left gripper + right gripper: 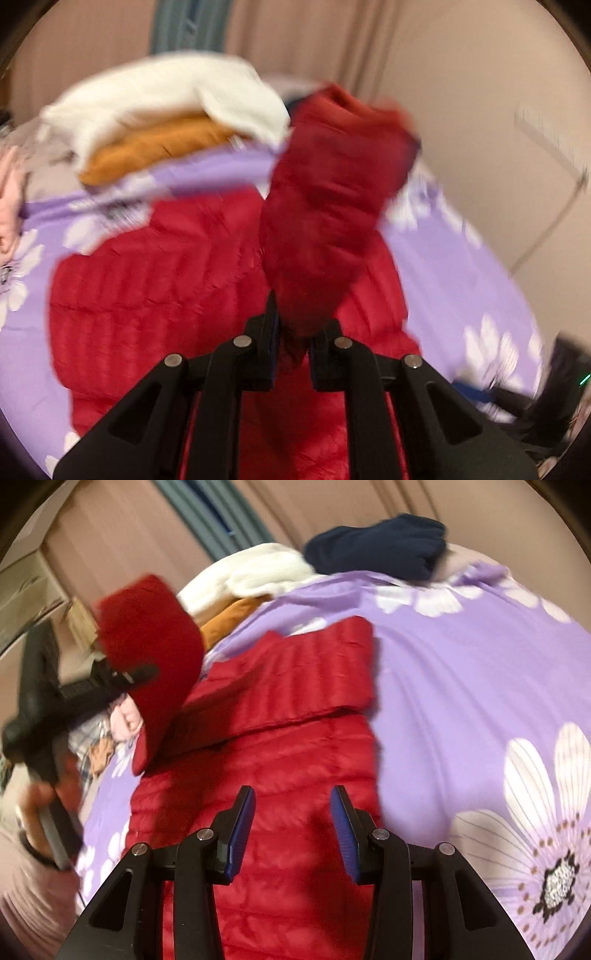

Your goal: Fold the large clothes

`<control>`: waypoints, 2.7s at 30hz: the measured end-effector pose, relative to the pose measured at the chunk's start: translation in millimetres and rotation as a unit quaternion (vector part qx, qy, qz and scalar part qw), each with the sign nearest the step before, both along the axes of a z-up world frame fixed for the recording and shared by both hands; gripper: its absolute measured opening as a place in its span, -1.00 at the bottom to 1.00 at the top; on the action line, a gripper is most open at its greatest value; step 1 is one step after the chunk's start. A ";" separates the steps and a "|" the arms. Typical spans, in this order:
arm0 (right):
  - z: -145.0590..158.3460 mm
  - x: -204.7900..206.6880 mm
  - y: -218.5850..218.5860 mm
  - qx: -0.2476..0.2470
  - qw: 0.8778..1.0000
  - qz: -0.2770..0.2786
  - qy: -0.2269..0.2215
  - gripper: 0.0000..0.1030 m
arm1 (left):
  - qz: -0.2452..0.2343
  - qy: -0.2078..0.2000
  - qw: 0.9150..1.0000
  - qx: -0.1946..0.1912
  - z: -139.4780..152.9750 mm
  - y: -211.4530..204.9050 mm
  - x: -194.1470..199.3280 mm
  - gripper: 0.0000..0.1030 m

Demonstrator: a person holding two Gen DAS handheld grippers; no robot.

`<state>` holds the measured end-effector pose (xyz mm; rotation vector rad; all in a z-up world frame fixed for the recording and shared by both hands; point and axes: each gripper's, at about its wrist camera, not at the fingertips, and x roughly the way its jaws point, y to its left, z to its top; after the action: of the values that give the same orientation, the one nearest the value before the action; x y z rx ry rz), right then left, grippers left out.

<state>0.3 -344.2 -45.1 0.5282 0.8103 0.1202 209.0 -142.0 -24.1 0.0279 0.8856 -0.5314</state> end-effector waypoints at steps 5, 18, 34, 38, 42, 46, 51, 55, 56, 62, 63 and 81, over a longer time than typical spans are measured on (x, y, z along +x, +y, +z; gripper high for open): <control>-7.8 -3.2 -12.9 0.019 1.000 -0.018 0.009 0.00 | -0.029 0.063 0.996 0.049 -52.4 -23.6 5.4 0.01; -16.4 74.0 0.1 0.128 0.992 -0.005 0.003 0.25 | 0.058 0.062 0.996 -0.024 -29.6 95.3 -38.4 0.64; -42.5 104.6 0.4 0.034 0.995 -0.041 0.080 -0.77 | 0.190 0.138 0.972 -0.028 -80.4 200.5 -78.6 0.64; -39.8 102.9 -0.6 0.037 0.994 -0.051 0.086 -0.63 | 0.204 0.143 0.968 -0.016 -84.8 203.3 -85.4 0.64; -4.7 77.2 14.5 -0.062 0.996 -0.063 0.031 -0.16 | 0.197 0.135 0.971 -0.002 -82.0 197.5 -92.6 0.64; 13.5 74.1 42.6 -0.125 0.991 -0.019 -0.038 -0.16 | 0.195 0.127 0.972 0.014 -82.1 191.5 -97.5 0.64; -20.6 117.5 60.2 -0.132 0.991 0.024 0.027 -0.16 | 0.197 0.118 0.973 0.033 -82.6 188.2 -106.3 0.64; -33.0 123.7 59.2 -0.125 0.990 0.031 0.055 -0.16 | 0.194 0.107 0.974 0.052 -80.8 185.8 -113.1 0.64; -26.2 117.4 57.6 -0.121 0.991 0.033 0.048 -0.16 | 0.193 0.103 0.974 0.056 -79.7 185.6 -115.4 0.64; -9.2 63.3 37.6 -0.075 0.996 0.038 0.031 0.06 | 0.191 0.089 0.975 0.067 -76.3 184.2 -126.5 0.64; -11.0 54.0 33.1 -0.071 0.996 0.030 0.036 0.13 | 0.192 0.089 0.975 0.066 -76.4 184.0 -128.1 0.64; -63.1 -31.7 1.1 0.138 0.985 0.036 0.102 0.14 | 0.184 0.197 0.947 -0.176 -98.3 235.1 -157.9 0.64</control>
<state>-31.3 -343.1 -108.2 0.7828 1.0197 0.2499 51.1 93.1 -122.4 -0.5776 1.1416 -0.3389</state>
